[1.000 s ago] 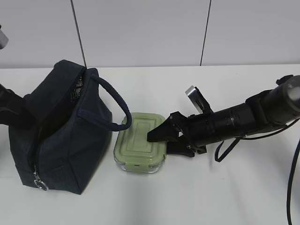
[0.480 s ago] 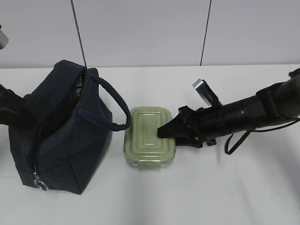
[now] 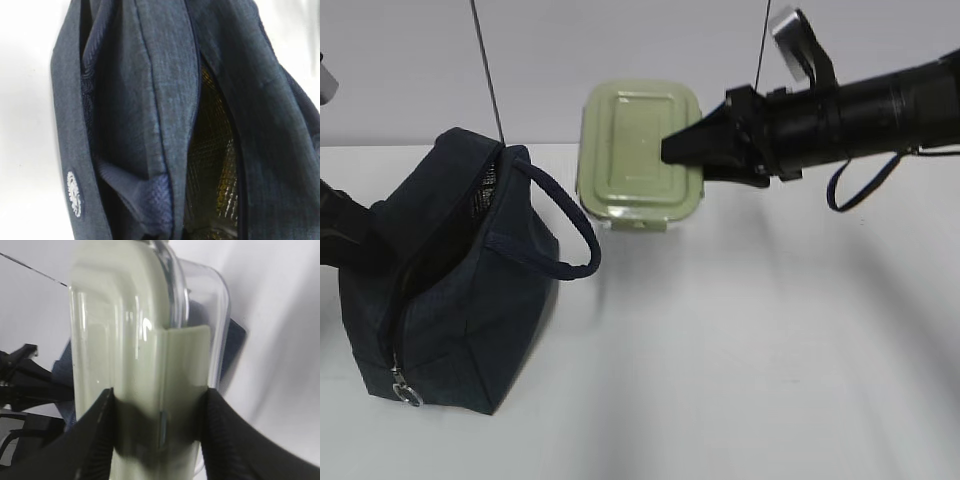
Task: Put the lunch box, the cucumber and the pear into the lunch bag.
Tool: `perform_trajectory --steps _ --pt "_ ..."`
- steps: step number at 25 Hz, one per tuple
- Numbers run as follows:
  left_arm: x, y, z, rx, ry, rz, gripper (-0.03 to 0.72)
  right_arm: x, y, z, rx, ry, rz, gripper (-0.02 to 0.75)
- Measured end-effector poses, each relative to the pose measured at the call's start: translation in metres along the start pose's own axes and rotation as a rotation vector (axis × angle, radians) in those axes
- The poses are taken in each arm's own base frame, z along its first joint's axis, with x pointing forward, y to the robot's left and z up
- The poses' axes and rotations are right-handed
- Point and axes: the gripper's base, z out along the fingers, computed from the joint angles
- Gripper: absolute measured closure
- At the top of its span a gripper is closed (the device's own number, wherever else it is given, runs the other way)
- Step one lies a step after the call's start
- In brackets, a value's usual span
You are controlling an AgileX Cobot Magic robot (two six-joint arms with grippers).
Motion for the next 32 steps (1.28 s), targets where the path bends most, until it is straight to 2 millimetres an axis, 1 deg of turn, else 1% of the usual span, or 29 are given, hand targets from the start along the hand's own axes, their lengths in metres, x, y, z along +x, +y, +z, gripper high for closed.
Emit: perform_trajectory --steps 4,7,10,14,17,20,25,28,32 --pt "0.000 0.000 0.000 0.000 0.000 0.000 0.686 -0.026 0.039 0.011 -0.031 0.015 -0.107 0.399" --pt "0.000 0.000 0.000 0.000 0.000 0.000 0.686 -0.035 0.069 0.025 -0.028 0.053 -0.219 0.399" --pt "0.000 0.000 0.000 0.000 0.000 0.000 0.686 -0.034 0.098 0.043 -0.006 0.098 -0.344 0.399" --pt "0.000 0.000 0.000 0.000 0.000 0.000 0.686 -0.026 0.121 0.061 0.012 0.113 -0.411 0.399" --pt "0.000 0.000 0.000 0.001 0.000 -0.001 0.686 -0.023 0.130 0.070 0.026 0.087 -0.432 0.399" --pt "0.000 0.000 0.000 0.001 0.000 -0.001 0.686 -0.022 0.129 0.079 0.042 0.071 -0.441 0.399" --pt "0.000 0.000 0.000 0.001 0.000 -0.001 0.686 -0.019 0.109 0.103 0.082 0.076 -0.422 0.399" --pt "0.000 0.000 0.000 0.001 0.000 -0.001 0.686 -0.019 0.106 0.115 0.076 0.081 -0.417 0.399" --pt "0.000 0.000 0.000 0.000 -0.001 -0.001 0.686 -0.019 0.105 0.118 0.093 0.089 -0.339 0.399"
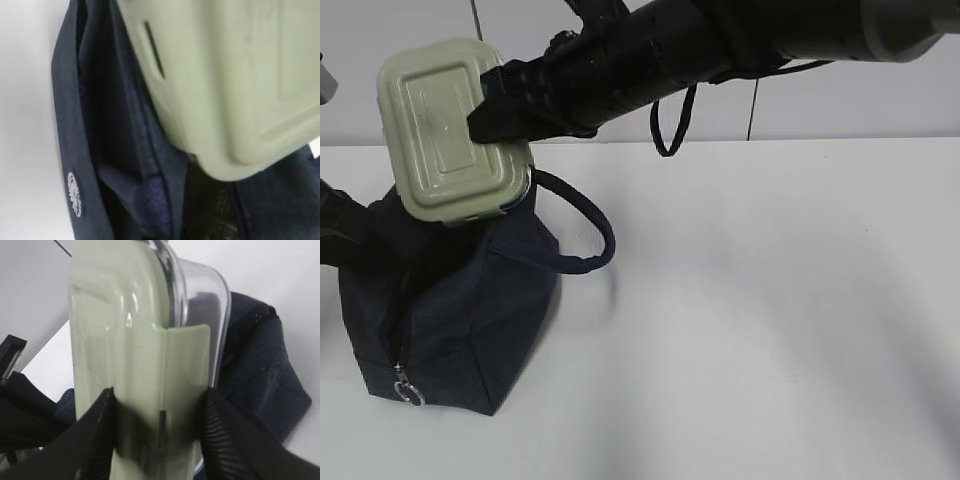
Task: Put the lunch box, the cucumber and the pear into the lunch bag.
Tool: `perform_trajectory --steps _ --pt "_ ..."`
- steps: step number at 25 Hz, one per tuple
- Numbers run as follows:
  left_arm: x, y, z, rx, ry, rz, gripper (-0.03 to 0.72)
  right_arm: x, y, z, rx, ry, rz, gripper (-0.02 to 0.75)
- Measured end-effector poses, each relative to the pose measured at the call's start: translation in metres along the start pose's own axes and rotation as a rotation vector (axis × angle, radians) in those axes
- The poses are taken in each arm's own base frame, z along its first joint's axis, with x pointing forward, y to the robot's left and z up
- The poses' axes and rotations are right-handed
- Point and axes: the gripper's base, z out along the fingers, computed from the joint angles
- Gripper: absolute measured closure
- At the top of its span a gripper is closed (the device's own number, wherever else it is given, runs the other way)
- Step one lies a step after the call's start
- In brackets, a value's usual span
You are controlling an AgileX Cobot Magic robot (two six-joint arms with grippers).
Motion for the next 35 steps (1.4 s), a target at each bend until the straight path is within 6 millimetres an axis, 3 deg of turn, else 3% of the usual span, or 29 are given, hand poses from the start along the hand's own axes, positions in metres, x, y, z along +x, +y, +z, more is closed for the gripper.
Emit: perform_trajectory --steps 9,16,20,25,30,35 --pt "0.000 0.000 0.000 0.004 -0.002 -0.006 0.686 0.026 -0.017 -0.006 0.236 0.269 0.278 0.399" --pt "-0.001 -0.001 0.000 0.012 -0.009 -0.015 0.686 0.023 -0.010 -0.003 0.294 0.299 0.363 0.400" --pt "-0.001 -0.001 0.000 0.011 -0.012 -0.016 0.686 0.020 -0.005 0.011 0.333 0.335 0.363 0.400" --pt "-0.002 -0.002 0.000 0.019 -0.018 -0.023 0.686 0.021 -0.001 0.045 0.317 0.365 0.368 0.400" --pt "-0.002 -0.002 0.000 0.018 -0.021 -0.025 0.686 0.016 0.006 0.063 0.285 0.383 0.327 0.395" --pt "-0.002 -0.002 0.000 0.020 -0.021 -0.026 0.686 0.010 0.013 0.066 0.255 0.387 0.292 0.284"
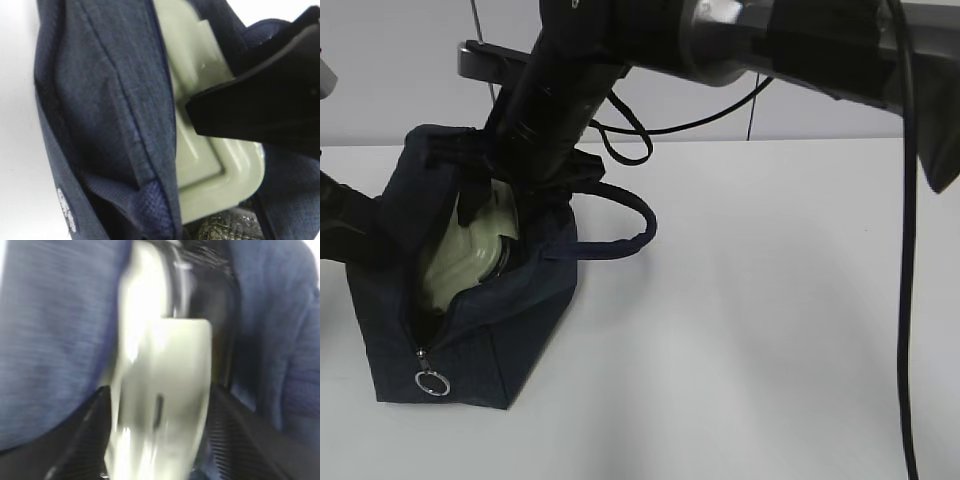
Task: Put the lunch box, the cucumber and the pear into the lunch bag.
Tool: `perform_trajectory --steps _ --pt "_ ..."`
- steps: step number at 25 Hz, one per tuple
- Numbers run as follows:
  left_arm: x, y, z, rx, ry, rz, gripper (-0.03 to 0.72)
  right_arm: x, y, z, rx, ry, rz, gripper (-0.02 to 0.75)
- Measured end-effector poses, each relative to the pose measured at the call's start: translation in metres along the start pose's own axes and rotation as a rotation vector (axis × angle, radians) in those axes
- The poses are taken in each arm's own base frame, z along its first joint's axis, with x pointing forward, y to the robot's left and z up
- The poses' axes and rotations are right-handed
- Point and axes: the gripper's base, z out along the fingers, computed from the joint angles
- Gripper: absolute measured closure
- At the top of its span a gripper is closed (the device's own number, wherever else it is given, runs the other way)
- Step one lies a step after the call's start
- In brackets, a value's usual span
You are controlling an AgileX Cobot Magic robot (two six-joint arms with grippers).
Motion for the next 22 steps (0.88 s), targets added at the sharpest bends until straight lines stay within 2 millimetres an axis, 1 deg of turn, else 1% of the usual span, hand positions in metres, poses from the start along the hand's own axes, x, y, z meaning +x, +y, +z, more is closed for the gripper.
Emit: perform_trajectory --steps 2,5,9,12,17,18,21,22 --pt "0.000 0.000 0.000 0.001 -0.001 -0.001 0.686 -0.003 0.004 -0.006 -0.009 -0.007 -0.012 0.255" --pt "0.000 0.000 0.000 -0.003 0.000 0.001 0.686 -0.008 0.008 -0.019 0.017 -0.014 -0.049 0.242" --pt "0.000 0.000 0.000 -0.001 0.000 -0.001 0.686 -0.015 0.009 -0.042 0.111 -0.016 -0.106 0.241" --pt "0.000 0.000 0.000 -0.001 0.000 -0.001 0.686 -0.016 0.005 -0.048 0.176 -0.012 -0.125 0.248" --pt "0.000 0.000 0.000 0.000 0.000 -0.001 0.686 -0.015 0.005 -0.048 0.181 -0.001 -0.121 0.254" --pt "0.000 0.000 0.000 0.000 0.000 -0.001 0.686 -0.015 0.004 -0.045 0.179 0.004 -0.119 0.254" --pt "0.000 0.000 0.000 0.000 0.000 -0.001 0.686 -0.012 0.000 -0.027 0.163 0.044 -0.101 0.259" --pt "0.000 0.000 0.000 0.001 0.001 -0.001 0.686 -0.011 -0.003 -0.018 0.164 0.062 -0.095 0.278"
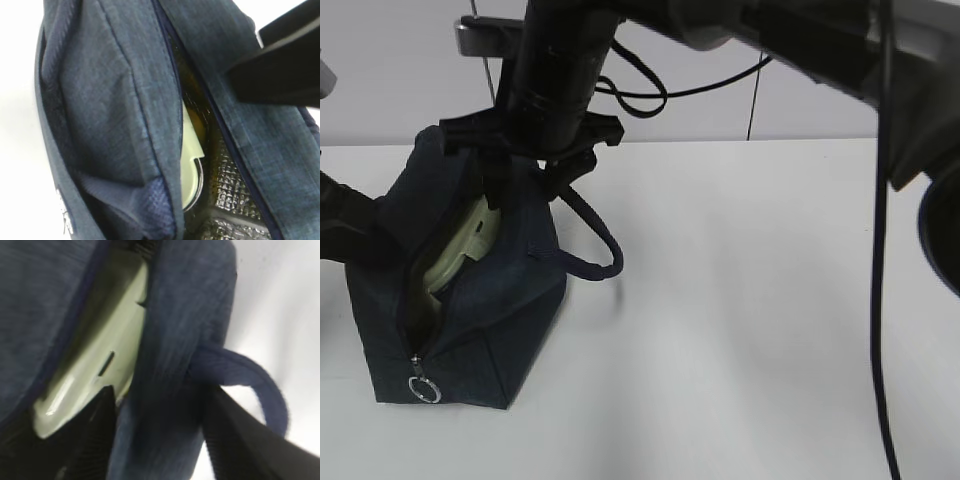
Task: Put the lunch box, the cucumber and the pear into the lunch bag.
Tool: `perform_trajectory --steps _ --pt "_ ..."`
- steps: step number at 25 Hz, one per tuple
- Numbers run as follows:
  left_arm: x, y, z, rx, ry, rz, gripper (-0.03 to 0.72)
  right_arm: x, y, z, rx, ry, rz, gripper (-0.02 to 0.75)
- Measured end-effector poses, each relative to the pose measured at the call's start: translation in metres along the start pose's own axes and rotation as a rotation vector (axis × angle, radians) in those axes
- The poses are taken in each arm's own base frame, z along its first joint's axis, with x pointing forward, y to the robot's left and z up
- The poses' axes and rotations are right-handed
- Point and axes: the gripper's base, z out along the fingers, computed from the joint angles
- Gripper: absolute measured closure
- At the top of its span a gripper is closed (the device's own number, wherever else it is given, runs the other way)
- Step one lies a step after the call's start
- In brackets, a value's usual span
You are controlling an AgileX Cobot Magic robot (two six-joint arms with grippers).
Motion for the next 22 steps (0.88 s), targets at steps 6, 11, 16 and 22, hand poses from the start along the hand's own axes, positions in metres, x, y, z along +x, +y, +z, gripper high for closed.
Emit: perform_trajectory --steps 6,11,16,22 --pt "0.000 0.000 0.001 0.001 0.003 -0.001 0.686 0.000 -0.011 0.013 0.098 0.008 -0.028 0.665" --pt "-0.003 -0.007 0.009 0.019 0.025 0.025 0.686 -0.002 -0.017 0.008 0.174 -0.011 -0.057 0.731" --pt "-0.023 -0.017 0.015 0.035 0.015 0.053 0.686 0.004 -0.026 -0.008 0.201 -0.004 -0.049 0.733" --pt "-0.041 -0.026 0.026 0.057 0.025 0.079 0.686 0.035 -0.059 -0.035 0.239 0.033 0.008 0.734"
